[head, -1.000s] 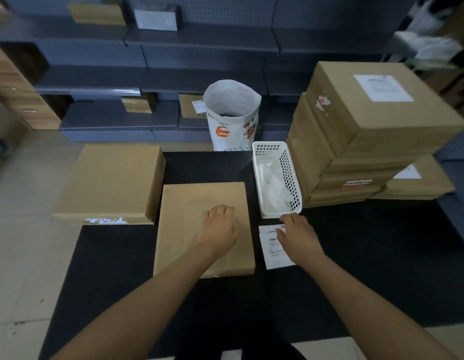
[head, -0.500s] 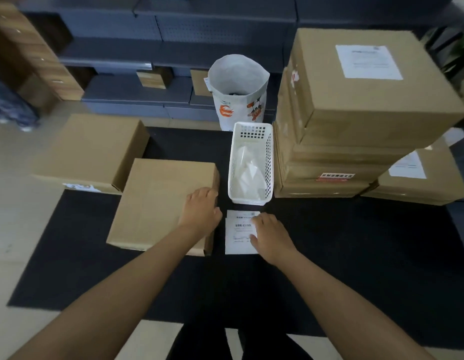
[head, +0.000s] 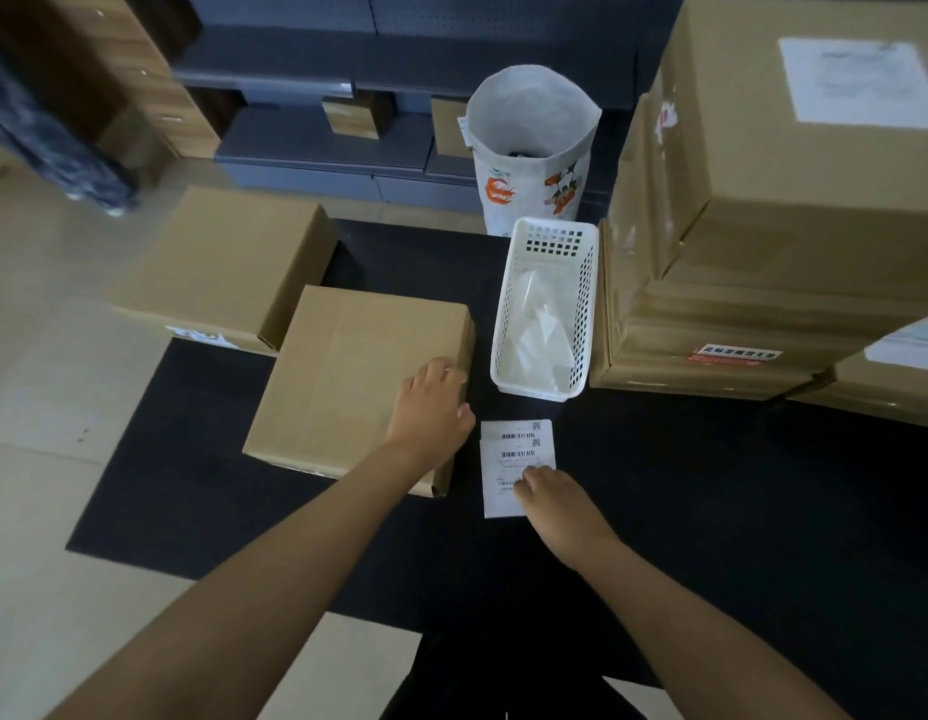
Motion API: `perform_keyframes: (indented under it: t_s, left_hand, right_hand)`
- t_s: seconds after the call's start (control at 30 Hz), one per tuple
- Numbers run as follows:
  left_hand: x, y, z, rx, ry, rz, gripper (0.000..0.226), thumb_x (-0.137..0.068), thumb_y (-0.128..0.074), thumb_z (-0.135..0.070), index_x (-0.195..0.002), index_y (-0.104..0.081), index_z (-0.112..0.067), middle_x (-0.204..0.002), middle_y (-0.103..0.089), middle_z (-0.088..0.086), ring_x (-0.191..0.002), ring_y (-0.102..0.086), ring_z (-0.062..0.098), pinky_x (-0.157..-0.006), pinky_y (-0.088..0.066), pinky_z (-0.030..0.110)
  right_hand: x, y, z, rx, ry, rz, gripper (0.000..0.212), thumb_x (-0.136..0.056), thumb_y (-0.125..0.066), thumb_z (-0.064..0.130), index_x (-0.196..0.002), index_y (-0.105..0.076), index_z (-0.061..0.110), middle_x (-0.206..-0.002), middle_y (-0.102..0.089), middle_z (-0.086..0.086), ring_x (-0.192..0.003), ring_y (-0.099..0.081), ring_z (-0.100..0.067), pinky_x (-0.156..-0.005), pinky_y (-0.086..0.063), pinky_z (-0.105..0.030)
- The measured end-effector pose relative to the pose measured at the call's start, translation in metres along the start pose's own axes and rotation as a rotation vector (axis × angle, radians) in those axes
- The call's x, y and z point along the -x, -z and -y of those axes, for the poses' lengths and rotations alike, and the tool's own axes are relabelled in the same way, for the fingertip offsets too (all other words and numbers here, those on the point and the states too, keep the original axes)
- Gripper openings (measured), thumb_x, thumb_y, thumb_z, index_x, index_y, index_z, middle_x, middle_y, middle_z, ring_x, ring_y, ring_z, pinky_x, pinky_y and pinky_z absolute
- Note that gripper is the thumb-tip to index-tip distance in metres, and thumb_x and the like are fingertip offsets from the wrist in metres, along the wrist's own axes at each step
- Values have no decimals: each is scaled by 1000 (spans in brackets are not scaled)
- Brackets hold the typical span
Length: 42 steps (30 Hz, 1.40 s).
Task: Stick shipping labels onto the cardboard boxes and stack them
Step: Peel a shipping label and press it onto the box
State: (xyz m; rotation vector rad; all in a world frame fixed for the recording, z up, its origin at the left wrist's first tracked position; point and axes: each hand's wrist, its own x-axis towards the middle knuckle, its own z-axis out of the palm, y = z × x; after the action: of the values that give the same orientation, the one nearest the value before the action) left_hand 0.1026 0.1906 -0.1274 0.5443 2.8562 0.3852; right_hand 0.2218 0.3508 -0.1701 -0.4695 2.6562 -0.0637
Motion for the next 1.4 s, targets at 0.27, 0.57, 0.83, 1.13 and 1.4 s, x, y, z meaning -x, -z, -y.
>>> perform_keyframes:
  t_s: [0.27, 0.57, 0.83, 1.13, 1.4]
  left_hand:
    - [-2, -1, 2, -18, -6, 13, 40, -90, -52, -24, -128, -49, -14, -136, -38, 6, -123, -41, 22, -103, -35, 35]
    - [-2, -4, 5, -64, -31, 10, 41, -90, -51, -27, -129, -49, -16, -138, -36, 5, -125, -39, 22, -104, -34, 35]
    - [-3, -1, 5, -67, -30, 28, 41, -92, -49, -27, -131, -48, -17, -139, -35, 5, -126, -38, 22, -105, -33, 35]
    - [-7, 25, -8, -8, 32, -20, 35, -91, -47, -17, -125, -55, -14, -131, -47, 6, -117, -46, 24, -98, -35, 33]
    - [-3, 84, 6, 513, 366, -153, 33, -101, -40, -34, -97, -59, -8, -95, -66, 11, -84, -59, 23, -73, -44, 34]
  right_hand:
    - [3, -2, 4, 44, 6, 36, 39, -96, -43, 8, -134, -42, 0, -132, -42, -17, -119, -43, -30, -103, -35, -38]
    - [1, -25, 5, 231, 20, -55, 36, -34, -92, 13, -62, -70, 6, -72, -69, -21, -58, -67, -27, -52, -56, -32]
    - [-2, 1, -5, 14, -78, -356, 33, -43, -86, 9, -67, -63, 10, -57, -56, -5, -45, -53, -18, -43, -42, -29]
    - [-10, 76, -24, 23, -75, -700, 23, -58, -77, 6, -70, -58, 10, -62, -52, -3, -52, -50, -20, -50, -42, -31]
    - [-19, 135, -2, 182, 29, -968, 15, -71, -76, 12, -83, -67, 10, -83, -68, -5, -77, -64, -21, -72, -52, -31]
